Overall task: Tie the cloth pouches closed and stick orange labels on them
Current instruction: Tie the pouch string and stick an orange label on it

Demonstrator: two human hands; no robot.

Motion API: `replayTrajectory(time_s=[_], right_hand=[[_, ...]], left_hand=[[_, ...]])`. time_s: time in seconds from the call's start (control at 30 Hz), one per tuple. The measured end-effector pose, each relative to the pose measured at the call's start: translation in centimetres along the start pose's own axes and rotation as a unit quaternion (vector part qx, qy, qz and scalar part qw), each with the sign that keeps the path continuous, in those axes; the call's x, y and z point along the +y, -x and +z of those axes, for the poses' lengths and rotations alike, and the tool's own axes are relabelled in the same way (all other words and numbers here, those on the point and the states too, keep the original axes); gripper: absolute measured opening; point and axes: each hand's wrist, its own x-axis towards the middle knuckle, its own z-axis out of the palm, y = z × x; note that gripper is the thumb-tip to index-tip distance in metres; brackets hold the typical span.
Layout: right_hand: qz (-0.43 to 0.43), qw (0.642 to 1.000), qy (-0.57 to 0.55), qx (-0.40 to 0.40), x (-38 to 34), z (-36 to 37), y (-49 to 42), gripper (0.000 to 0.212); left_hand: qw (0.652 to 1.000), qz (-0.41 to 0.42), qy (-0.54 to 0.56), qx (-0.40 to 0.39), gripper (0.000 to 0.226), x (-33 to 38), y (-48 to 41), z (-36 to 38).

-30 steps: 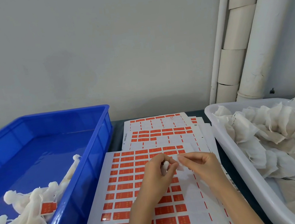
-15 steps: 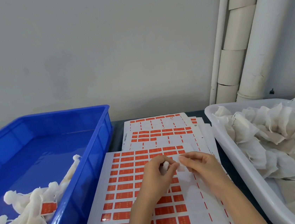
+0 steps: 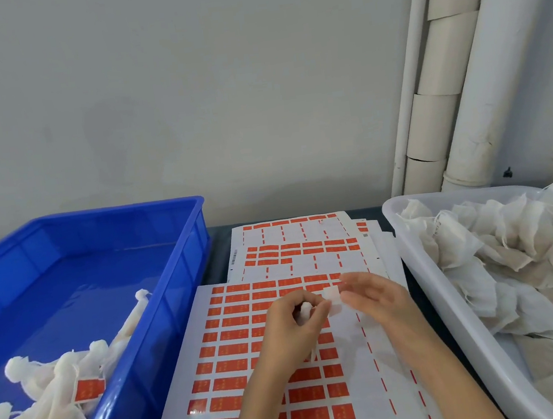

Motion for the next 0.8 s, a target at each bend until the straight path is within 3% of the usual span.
replayTrajectory(time_s=[0.23,0.5,0.8], right_hand=[[-0.009,0.997,0.079,0.003,0.25,0.40,0.43,0.027],[0.021,0.999,0.042,-0.021,0.12,0.06,0.63,0.027],[-0.002,1.000,0.017,-0.018,0.07,0.02,0.47,0.034]], left_hand=[[1.000,0.010,0.003,-0.013,0.014,-0.02,-0.01,-0.11],[1.000,0.013,0.003,-0.009,0.011,-0.15,-0.06,-0.24],[1.000,0.015,-0.004,-0.015,0.013,-0.15,-0.13,-0.21]])
